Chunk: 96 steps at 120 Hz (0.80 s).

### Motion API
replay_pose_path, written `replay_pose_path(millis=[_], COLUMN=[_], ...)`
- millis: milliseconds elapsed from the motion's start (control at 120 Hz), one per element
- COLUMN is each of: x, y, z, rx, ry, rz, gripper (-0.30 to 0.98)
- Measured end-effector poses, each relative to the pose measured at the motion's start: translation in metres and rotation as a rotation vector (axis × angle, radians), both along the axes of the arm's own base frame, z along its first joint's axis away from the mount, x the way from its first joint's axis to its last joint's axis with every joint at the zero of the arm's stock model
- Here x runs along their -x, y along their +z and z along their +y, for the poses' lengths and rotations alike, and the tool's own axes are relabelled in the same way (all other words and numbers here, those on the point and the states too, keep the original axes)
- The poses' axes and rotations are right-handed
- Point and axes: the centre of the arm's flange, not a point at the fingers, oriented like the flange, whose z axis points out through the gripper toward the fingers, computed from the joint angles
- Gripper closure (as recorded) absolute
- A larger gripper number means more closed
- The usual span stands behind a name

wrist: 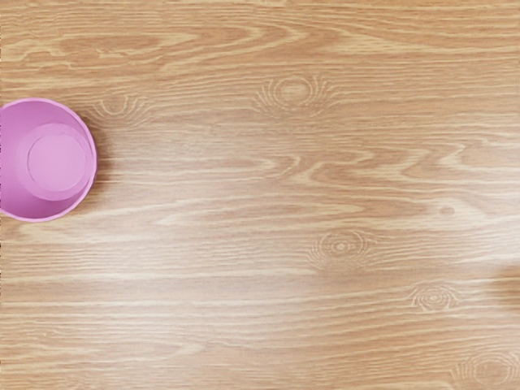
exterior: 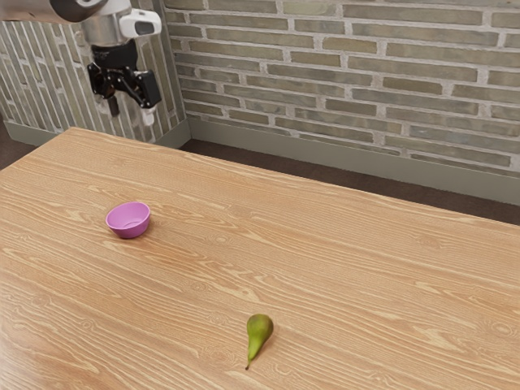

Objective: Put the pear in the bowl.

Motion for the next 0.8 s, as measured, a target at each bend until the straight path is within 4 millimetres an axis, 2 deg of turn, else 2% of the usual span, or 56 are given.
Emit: replay_pose_path(millis=[133, 183, 308, 367, 425, 525, 667, 800], x=[-0.004, -0.007, -0.020, -0.026, -0.038, -0.059, -0.068, -0.050], y=[0.003, 0.004, -0.002, -0.011, -0.035, -0.089, -0.136, -0.198], z=[-0.001, -0.008, -0.051, -0.088, -0.130, -0.164, -0.189, -0.204], rx=[-0.004, -0.005, -0.001, 0.008, 0.015, 0.026, 0.058, 0.091], ry=[-0.018, -0.036, -0.122, -0.191, -0.262, -0.300, -0.241, -0.134], rz=[-0.034, -0.050, -0.077, -0.082, -0.069, -0.012, 0.087, 0.219], gripper=[0.00, 0.00, 0.00, 0.00, 0.00, 0.00, 0.00, 0.00])
